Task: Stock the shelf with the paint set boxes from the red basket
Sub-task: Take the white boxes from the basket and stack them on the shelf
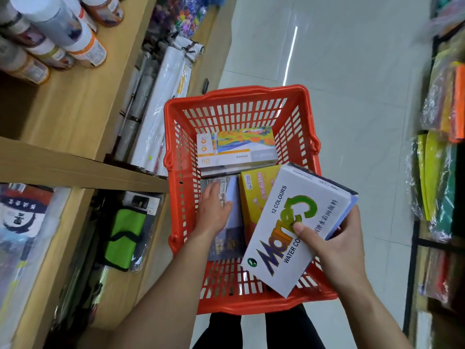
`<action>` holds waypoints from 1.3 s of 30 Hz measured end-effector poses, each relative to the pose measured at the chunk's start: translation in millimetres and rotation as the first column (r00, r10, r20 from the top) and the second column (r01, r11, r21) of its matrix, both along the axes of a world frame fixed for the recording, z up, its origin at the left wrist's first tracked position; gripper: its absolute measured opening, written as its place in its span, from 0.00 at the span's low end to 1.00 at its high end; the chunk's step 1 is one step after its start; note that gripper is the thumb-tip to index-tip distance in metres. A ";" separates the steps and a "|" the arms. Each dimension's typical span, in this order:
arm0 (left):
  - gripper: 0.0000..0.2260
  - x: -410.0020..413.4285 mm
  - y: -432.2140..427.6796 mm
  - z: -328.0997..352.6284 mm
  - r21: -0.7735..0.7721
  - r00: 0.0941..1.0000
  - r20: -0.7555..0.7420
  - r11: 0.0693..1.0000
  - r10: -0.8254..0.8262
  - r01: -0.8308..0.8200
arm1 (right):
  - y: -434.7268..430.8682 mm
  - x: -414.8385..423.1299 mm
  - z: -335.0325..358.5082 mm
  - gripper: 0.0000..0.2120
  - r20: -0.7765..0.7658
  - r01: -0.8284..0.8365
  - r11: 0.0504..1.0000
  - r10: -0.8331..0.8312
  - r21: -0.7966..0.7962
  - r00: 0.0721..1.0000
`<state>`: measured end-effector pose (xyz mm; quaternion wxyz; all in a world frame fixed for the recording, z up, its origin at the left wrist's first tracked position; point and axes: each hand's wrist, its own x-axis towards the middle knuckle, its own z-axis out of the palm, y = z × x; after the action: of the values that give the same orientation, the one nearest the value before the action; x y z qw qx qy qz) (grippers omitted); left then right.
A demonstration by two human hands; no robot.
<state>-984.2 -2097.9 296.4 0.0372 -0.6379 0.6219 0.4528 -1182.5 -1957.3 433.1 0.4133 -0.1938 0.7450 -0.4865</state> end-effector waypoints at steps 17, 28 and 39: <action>0.31 -14.5 -42.3 -17.3 -0.167 0.845 0.402 0.879 -0.354 0.447 | 3.5 -9.4 -2.6 0.40 -0.051 0.000 1.000 0.001 0.024 0.999; 0.21 16.3 -41.8 83.7 0.017 0.874 0.089 0.878 -0.477 0.478 | 1.4 -9.9 -0.3 0.38 -0.022 -0.037 0.998 0.038 0.046 0.999; 0.08 39.7 -3.1 132.4 0.002 0.871 -0.371 0.939 0.320 -0.344 | -20.9 -7.0 9.7 0.33 0.189 -0.369 0.927 0.376 -0.070 0.907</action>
<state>-944.5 -2101.0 428.8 -0.1781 -0.6403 0.5130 0.5432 -1189.5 -1978.2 442.7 0.5676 -0.2894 0.6413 -0.4275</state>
